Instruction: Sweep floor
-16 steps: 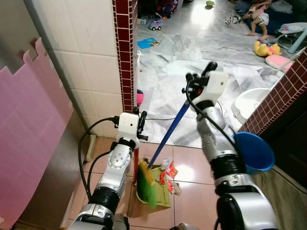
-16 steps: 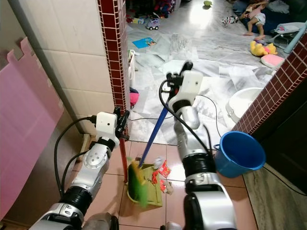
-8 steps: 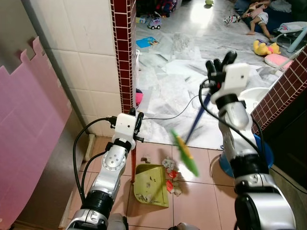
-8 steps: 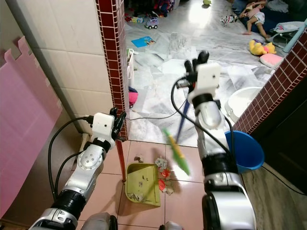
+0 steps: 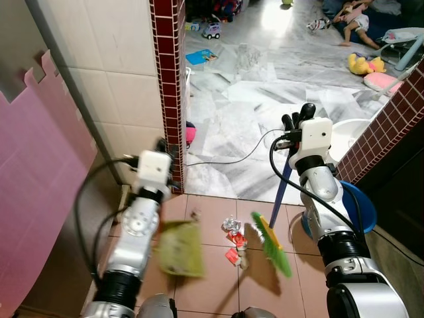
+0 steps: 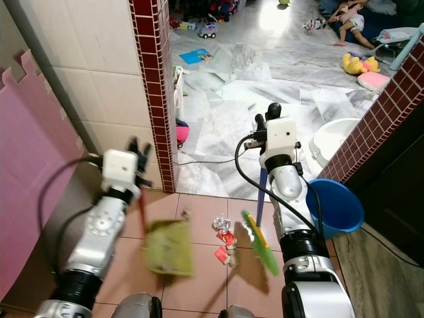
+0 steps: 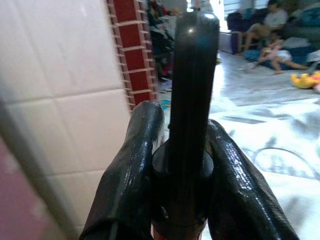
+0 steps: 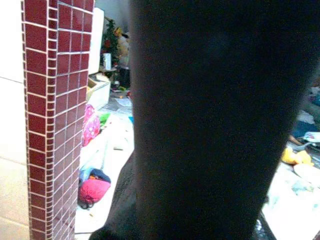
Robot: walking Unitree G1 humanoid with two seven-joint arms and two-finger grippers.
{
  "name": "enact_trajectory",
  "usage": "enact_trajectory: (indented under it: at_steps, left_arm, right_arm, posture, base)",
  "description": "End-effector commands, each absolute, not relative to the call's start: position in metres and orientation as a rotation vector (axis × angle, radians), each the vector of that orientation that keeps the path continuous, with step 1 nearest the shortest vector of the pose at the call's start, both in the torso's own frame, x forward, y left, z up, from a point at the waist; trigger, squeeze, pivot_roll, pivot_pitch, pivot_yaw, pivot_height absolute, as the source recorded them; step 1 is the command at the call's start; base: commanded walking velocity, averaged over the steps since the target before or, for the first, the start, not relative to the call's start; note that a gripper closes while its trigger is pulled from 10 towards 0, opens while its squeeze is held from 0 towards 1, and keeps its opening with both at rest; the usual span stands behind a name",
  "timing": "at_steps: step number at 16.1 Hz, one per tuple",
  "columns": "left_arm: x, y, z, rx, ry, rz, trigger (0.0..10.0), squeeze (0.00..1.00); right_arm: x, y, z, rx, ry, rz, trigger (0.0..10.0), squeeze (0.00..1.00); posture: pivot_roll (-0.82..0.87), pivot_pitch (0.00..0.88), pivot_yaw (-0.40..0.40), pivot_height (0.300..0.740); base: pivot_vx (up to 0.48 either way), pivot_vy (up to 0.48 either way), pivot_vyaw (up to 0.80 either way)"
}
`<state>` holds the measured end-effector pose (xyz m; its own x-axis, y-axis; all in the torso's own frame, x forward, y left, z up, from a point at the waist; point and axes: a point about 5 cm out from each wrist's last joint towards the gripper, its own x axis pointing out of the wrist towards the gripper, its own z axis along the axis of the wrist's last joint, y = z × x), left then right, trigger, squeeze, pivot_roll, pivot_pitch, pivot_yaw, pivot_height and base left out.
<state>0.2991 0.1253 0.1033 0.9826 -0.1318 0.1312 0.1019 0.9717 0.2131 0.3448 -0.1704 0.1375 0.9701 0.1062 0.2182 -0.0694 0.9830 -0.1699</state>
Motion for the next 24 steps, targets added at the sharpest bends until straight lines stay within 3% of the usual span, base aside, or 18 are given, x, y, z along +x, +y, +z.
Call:
enact_trajectory:
  at_steps: [1,9,15,19,22,24]
  left_arm:
    - [0.302,0.123,0.109,0.223,-0.165,-0.126,10.0,0.00]
    - [0.300,0.087,0.054,0.130,0.092,-0.206,10.0,0.00]
    - [0.300,0.052,0.042,0.039,0.182,-0.333,10.0,0.00]
    - [0.301,0.050,0.039,0.011,0.207,-0.342,10.0,0.00]
    - [0.301,0.052,0.034,-0.039,0.235,-0.319,10.0,0.00]
    - [0.304,0.056,0.037,-0.079,0.225,-0.310,10.0,0.00]
  right_arm:
    - [0.348,-0.167,0.152,-0.189,-0.303,0.094,10.0,0.00]
    - [0.352,-0.169,0.134,-0.207,-0.223,0.024,10.0,0.00]
    - [0.357,-0.144,0.123,0.075,-0.130,0.068,10.0,0.00]
    - [0.364,-0.130,0.140,0.255,-0.138,0.136,10.0,0.00]
    - [0.372,-0.118,0.177,0.362,-0.207,0.256,10.0,0.00]
    - [0.373,-0.113,0.199,0.355,-0.262,0.344,10.0,0.00]
  posture:
    - [0.06,0.000,-0.035,0.740]
    - [0.03,0.000,-0.040,0.740]
    - [0.02,0.000,-0.034,0.740]
    - [0.01,0.000,-0.034,0.740]
    - [0.00,0.000,-0.033,0.740]
    - [0.00,0.000,-0.033,0.740]
  base:
    - [0.000,0.000,0.00]
    - [0.000,0.000,0.00]
    - [0.000,0.000,0.00]
    - [0.000,0.000,0.00]
    - [0.000,0.000,0.00]
    - [0.000,0.000,0.00]
